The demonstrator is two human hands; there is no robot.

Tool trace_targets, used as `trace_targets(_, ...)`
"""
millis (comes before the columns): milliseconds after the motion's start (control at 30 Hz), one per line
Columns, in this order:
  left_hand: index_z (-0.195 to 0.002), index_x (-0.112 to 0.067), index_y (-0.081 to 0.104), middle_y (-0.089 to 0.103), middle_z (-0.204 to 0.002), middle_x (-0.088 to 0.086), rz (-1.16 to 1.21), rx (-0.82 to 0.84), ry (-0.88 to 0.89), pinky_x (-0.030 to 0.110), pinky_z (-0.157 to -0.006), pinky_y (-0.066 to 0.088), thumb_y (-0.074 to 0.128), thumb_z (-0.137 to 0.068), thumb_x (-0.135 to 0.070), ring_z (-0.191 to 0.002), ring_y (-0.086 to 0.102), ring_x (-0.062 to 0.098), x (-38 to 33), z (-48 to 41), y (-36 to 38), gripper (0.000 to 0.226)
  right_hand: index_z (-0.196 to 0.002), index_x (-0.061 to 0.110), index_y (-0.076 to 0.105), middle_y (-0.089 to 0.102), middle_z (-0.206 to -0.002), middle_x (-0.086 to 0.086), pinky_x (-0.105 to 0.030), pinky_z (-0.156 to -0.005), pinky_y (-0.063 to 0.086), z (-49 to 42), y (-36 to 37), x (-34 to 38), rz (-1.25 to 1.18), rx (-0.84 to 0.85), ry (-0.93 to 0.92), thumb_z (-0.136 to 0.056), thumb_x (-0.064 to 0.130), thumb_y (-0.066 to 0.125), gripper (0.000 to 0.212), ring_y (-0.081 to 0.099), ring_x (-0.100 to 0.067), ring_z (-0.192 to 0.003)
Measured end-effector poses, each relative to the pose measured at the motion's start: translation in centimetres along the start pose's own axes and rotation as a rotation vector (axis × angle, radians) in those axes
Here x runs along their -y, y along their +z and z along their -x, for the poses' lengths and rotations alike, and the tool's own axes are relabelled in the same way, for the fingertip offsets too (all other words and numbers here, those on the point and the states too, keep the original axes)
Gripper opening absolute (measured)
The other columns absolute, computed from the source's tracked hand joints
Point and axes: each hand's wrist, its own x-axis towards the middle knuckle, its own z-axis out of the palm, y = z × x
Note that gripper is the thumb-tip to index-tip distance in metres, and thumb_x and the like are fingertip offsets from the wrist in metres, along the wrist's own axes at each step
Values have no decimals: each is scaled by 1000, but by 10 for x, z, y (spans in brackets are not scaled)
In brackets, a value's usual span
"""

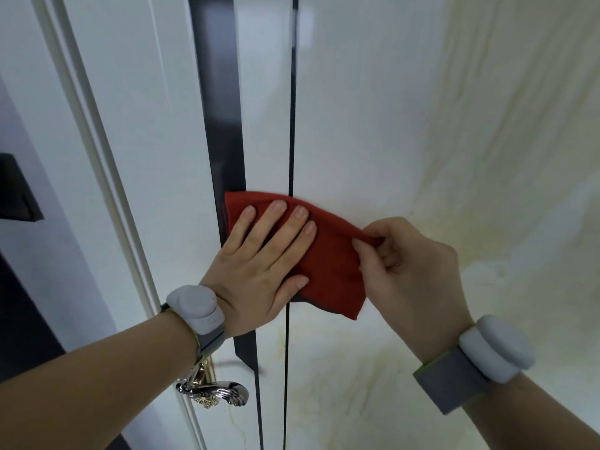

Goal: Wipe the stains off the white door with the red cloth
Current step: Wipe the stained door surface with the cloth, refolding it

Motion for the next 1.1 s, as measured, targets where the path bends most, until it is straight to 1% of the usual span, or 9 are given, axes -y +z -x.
trace_targets(167, -116, -7, 72, 67, -130, 14, 139, -92, -100, 49, -98, 43, 65, -98, -35, -117, 59, 38, -6, -45, -50, 34, -83, 27, 65, 66, -62, 0, -46, -64, 59, -18, -17, 28, -183, 37, 130, -81, 26, 71, 7, 71, -23, -62)
trace_targets(233, -106, -7, 68, 67, -120, 10, 247, -114, -222, 43, -87, 43, 75, -87, -29, -106, 61, 34, -12, -66, -67, 29, -82, 25, 67, 65, -60, 1, -43, -64, 58, -28, -26, 43, -130, 45, 71, -82, 21, 73, 8, 70, -20, -60)
trace_targets(400, -121, -27, 58, 63, -102, -7, 510, 32, -554, 31, -80, 47, 75, -84, -37, -94, 57, 15, -25, -107, -111, 43, -84, 25, 69, 65, -61, 1, -41, -68, 56, -62, -61, 63, -83, 95, -5, -82, 15, 74, 12, 68, -16, -62)
trace_targets(500, -88, -31, 59, 61, -72, -12, 639, 174, -646, 23, -60, 44, 66, -89, -47, -68, 57, 3, -28, -136, -135, 17, -88, 28, 72, 65, -67, 4, -29, -69, 54, -78, -77, 74, -81, 126, -34, -84, 12, 73, 17, 65, -10, -64)
trace_targets(567, -75, -20, 57, 57, -60, -11, 824, 248, -715, 18, -53, 38, 60, -92, -46, -53, 52, 2, -29, -153, -143, 31, -100, 28, 74, 68, -75, 8, -19, -72, 53, -82, -83, 80, -89, 133, -66, -88, 9, 71, 22, 66, -6, -71)
trace_targets(700, -95, 2, 70, 62, -68, 4, 1244, 397, -1012, 30, -58, 50, 57, -102, -37, -60, 59, 15, -27, -178, -162, 42, -127, 34, 58, 72, -108, 6, -17, -81, 55, -82, -100, 86, -382, 163, 64, -96, 11, 65, 40, 72, -4, -91)
trace_targets(833, -84, -14, 65, 61, -64, 4, 1538, 348, -1307, 34, -65, 53, 58, -101, -29, -61, 59, 22, -21, -196, -184, 24, -86, 18, 70, 72, -81, 7, -14, -64, 50, -70, -125, 95, -389, 53, 165, -88, 22, 76, 8, 66, 0, -69)
trace_targets(1000, -97, -7, 64, 65, -62, 10, 1707, 138, -1347, 30, -48, 57, 55, -103, -29, -49, 65, 23, -16, -225, -203, 25, -75, 13, 64, 66, -67, 5, -16, -54, 46, -64, -143, 110, -403, 151, 282, -59, 52, 88, 49, 56, -6, -55)
trace_targets(1100, -107, 2, 64, 73, -70, 17, 1802, 57, -1319, 32, -52, 61, 52, -107, -27, -58, 74, 27, -18, -241, -209, 32, -84, 24, 58, 62, -89, 10, -19, -64, 52, -73, -143, 106, -175, 36, 235, -57, 52, 89, 50, 61, -4, -72)
